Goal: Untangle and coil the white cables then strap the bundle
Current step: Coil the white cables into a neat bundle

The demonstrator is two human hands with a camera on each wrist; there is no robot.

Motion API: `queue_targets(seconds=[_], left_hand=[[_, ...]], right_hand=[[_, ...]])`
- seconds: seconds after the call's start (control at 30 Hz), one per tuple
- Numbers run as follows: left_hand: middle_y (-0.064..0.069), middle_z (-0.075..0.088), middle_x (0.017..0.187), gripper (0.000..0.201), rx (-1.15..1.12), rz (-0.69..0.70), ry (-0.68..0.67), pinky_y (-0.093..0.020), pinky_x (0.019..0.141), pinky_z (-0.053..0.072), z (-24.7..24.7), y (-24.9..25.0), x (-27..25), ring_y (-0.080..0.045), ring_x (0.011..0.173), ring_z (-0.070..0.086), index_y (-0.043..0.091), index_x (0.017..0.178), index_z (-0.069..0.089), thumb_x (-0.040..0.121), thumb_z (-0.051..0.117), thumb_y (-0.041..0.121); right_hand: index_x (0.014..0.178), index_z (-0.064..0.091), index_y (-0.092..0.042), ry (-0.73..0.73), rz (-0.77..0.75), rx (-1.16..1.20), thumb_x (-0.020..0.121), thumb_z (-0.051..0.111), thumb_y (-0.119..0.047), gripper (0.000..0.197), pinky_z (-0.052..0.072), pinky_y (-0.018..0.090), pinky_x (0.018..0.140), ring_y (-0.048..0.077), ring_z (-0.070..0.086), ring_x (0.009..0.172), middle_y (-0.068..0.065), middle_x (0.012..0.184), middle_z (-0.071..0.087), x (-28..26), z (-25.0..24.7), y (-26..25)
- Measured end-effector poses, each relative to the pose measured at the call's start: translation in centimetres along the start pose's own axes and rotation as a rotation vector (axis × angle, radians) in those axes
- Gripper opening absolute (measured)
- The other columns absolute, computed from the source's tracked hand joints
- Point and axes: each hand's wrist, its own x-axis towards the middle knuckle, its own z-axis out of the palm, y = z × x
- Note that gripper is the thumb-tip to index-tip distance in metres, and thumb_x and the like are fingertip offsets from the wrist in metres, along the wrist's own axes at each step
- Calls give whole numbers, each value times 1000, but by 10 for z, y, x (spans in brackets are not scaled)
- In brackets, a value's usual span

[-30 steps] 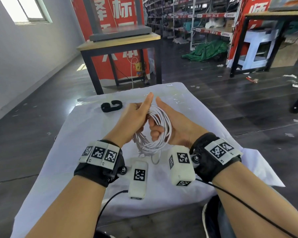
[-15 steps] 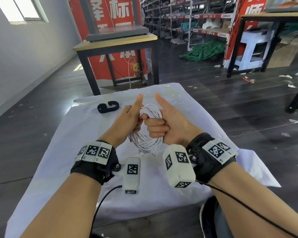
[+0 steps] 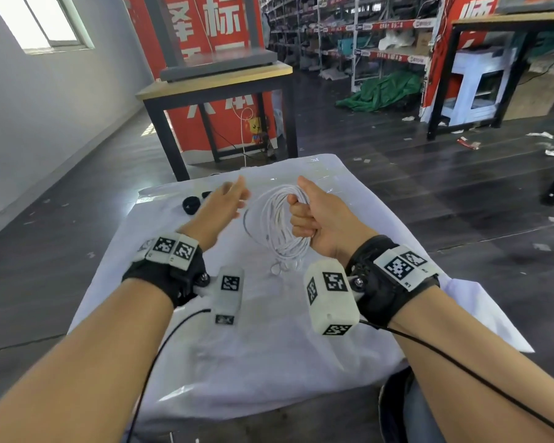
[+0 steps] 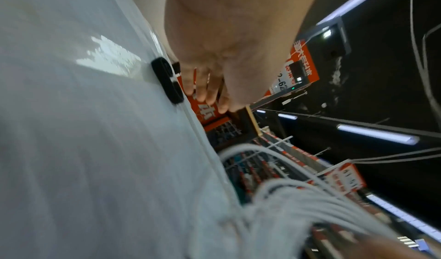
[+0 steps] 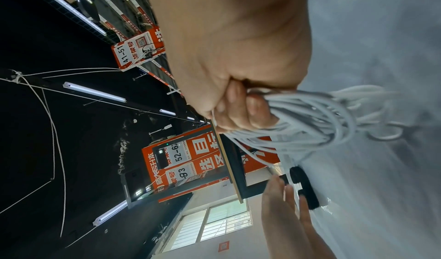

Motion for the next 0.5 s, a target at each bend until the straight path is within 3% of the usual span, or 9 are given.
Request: queue_targets(seconds=[0.1, 0.2, 0.3, 0.37, 0.5], left_hand=[[-13, 54, 121, 26, 405, -64, 149, -37, 94, 41, -16, -32, 40, -25, 106, 50, 6, 116, 59, 96, 47, 18], [-12, 26, 154, 43, 668, -107, 117, -42, 114, 24, -18, -55, 55, -29, 140, 25, 10, 137, 46, 96, 46, 21], [-3, -3, 162, 59, 755, -223, -11, -41, 118, 8, -15, -61, 60, -26, 149, 0, 15, 151, 18, 98, 42, 23], [-5, -1, 162, 63, 761, -259, -77, -40, 119, 12, -17, -63, 69, -31, 148, 3, 16, 152, 16, 97, 45, 20], [-18, 37, 148, 54, 895, -246, -108, -40, 112, 30, -23, -58, 74, -36, 135, 35, 10, 146, 34, 96, 49, 22]], right_hand=[[68, 46, -12, 103, -63, -4, 102, 34, -37, 44, 16, 20, 37, 8, 17, 34, -6, 43, 24, 6, -3, -1], [67, 45, -13, 146, -109, -47, 102, 33, -37, 44, 16, 21, 38, 8, 17, 35, -7, 41, 25, 11, -3, 1], [67, 45, -13, 148, -133, -76, 102, 33, -37, 44, 16, 20, 37, 8, 18, 33, -8, 39, 25, 14, -2, 0], [67, 46, -13, 137, -132, -91, 102, 33, -37, 45, 17, 20, 37, 8, 18, 34, -7, 39, 26, 15, -2, -1], [66, 48, -13, 127, -123, -108, 102, 33, -39, 47, 18, 20, 37, 8, 19, 35, -7, 40, 27, 15, -3, -3]])
